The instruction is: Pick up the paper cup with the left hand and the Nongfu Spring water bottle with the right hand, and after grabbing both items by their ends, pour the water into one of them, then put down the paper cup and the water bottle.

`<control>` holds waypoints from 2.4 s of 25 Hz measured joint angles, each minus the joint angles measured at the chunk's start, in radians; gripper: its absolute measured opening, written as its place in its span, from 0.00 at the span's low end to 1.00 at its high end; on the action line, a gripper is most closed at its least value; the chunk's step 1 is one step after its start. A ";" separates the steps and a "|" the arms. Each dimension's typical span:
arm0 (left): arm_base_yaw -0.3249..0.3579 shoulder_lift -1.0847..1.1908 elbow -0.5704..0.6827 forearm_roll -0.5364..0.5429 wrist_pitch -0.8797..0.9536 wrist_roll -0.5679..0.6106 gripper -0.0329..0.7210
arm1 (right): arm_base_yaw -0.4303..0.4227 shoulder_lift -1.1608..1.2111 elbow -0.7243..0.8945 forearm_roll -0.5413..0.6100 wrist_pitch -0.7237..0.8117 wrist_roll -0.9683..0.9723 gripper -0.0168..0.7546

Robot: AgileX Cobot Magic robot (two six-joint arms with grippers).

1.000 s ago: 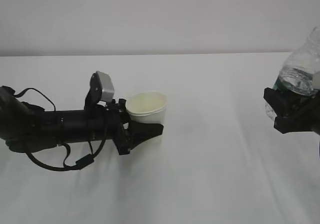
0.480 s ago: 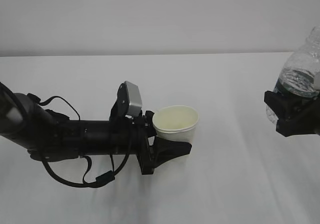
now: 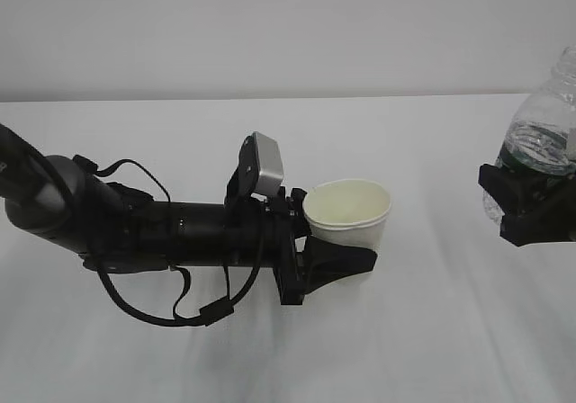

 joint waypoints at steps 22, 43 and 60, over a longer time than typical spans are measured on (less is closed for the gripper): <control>-0.068 0.000 -0.022 0.083 0.000 -0.004 0.66 | 0.000 -0.001 0.000 -0.002 0.045 -0.107 0.59; -0.119 0.000 -0.024 0.078 0.021 -0.004 0.66 | 0.000 -0.001 0.000 -0.002 0.051 -0.431 0.59; -0.121 0.000 -0.080 0.073 0.023 -0.006 0.66 | 0.000 -0.001 0.000 -0.002 0.052 -0.681 0.59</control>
